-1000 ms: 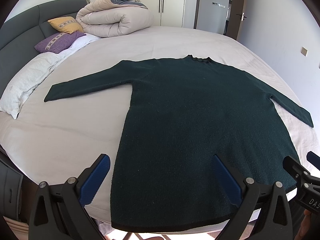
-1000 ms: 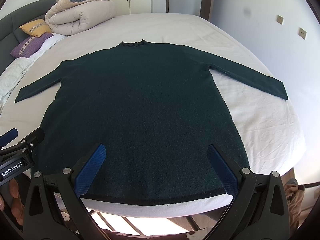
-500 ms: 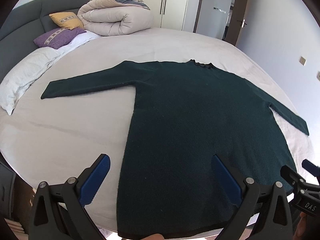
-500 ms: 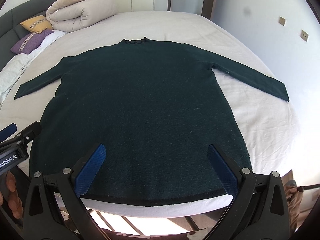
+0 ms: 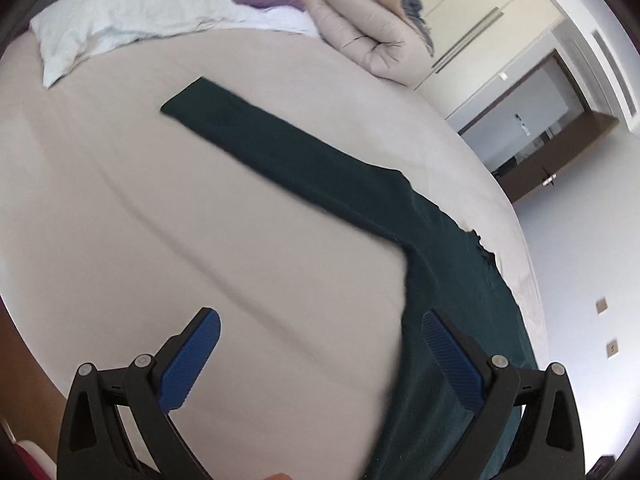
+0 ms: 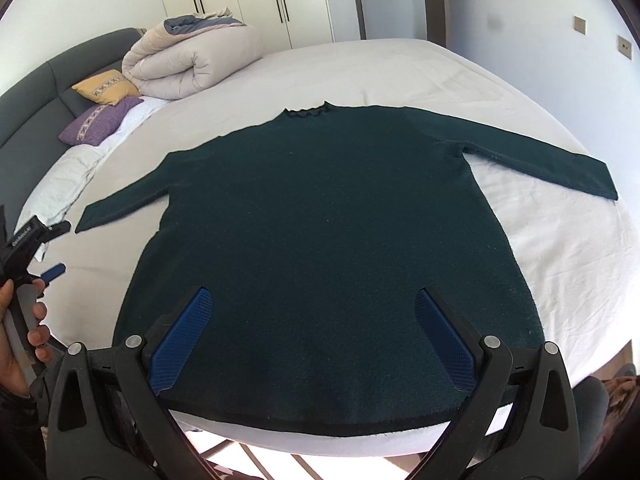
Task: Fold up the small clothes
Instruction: 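Grasp the sleeve cuff with the left gripper and lift it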
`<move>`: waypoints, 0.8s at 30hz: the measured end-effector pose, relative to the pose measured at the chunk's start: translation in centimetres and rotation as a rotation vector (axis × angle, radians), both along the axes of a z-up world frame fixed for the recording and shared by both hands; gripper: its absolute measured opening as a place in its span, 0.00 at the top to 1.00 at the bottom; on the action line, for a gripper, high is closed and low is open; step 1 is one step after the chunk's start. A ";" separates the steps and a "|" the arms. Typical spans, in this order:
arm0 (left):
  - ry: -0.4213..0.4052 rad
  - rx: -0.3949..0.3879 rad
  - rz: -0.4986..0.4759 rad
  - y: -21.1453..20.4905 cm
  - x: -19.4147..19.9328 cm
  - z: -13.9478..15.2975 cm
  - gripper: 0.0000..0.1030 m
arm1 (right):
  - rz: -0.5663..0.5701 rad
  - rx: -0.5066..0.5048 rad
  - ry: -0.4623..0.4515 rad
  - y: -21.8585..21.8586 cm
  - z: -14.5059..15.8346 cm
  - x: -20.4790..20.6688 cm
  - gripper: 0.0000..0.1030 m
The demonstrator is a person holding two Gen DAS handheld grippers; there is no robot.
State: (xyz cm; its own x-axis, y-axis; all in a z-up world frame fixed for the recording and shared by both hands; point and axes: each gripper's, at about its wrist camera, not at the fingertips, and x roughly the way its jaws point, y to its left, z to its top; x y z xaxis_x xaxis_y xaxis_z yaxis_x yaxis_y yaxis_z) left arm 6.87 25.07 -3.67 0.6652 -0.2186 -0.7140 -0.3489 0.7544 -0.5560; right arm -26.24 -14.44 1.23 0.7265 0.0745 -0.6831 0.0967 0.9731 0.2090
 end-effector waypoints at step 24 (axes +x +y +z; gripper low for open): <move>-0.116 -0.507 0.392 16.6 14.0 -8.8 0.37 | -0.010 0.131 0.078 -0.6 -4.0 8.4 0.00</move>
State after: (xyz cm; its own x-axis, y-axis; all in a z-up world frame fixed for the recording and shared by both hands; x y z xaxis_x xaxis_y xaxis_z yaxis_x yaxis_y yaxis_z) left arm 20.85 41.71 -12.45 0.8307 -0.2351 -0.5046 -0.4609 0.2180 -0.8603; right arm -17.84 -15.09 -2.78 0.6726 0.1592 -0.7226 0.1275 0.9370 0.3251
